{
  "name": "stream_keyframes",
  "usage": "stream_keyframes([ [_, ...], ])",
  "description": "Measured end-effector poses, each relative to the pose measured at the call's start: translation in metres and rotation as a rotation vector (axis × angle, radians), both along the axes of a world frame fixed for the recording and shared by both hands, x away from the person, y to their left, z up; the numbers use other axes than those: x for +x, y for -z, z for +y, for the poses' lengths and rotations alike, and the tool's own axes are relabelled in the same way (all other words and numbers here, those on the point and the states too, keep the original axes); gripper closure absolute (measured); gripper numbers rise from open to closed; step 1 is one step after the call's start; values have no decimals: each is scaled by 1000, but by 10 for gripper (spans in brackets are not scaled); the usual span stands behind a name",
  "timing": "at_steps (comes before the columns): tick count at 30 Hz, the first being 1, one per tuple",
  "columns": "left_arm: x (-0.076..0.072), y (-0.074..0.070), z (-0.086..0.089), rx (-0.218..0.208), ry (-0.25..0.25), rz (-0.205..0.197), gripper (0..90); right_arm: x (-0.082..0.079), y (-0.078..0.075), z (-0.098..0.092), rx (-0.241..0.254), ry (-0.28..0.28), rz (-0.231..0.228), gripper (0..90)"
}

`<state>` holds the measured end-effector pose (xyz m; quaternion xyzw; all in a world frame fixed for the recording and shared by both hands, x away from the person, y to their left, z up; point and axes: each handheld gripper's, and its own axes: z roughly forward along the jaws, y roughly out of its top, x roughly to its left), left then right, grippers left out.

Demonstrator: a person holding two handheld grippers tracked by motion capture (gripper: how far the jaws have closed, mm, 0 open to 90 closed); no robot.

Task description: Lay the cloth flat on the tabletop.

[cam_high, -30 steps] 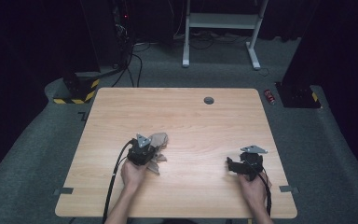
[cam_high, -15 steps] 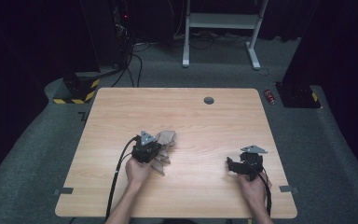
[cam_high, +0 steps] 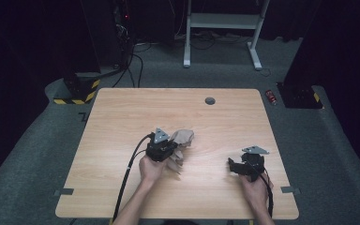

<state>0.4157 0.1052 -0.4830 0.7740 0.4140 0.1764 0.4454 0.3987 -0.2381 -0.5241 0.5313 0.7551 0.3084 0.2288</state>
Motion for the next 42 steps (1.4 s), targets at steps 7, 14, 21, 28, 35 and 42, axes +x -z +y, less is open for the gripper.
stream_keyframes([
  [7, 1, 1, -10, -13, 22, 17, 812, 0, 0, 0, -1, -1, -1, 145],
  [14, 3, 4, -19, -15, 43, 31, 810, 0, 0, 0, 0, -1, 0, 145],
  [21, 5, 10, -26, -15, 71, 55, 806, 0, 0, 0, 1, 0, 1, 145],
  [28, 7, 17, -30, 16, 70, 59, 746, 0, 0, 0, 0, -2, -1, 145],
  [35, -3, 6, -20, -15, 52, 31, 502, 0, 0, 0, 0, -3, -1, 145],
  [42, -27, 6, -10, 36, 111, 47, 579, 0, 0, 0, 0, -3, -1, 145],
])
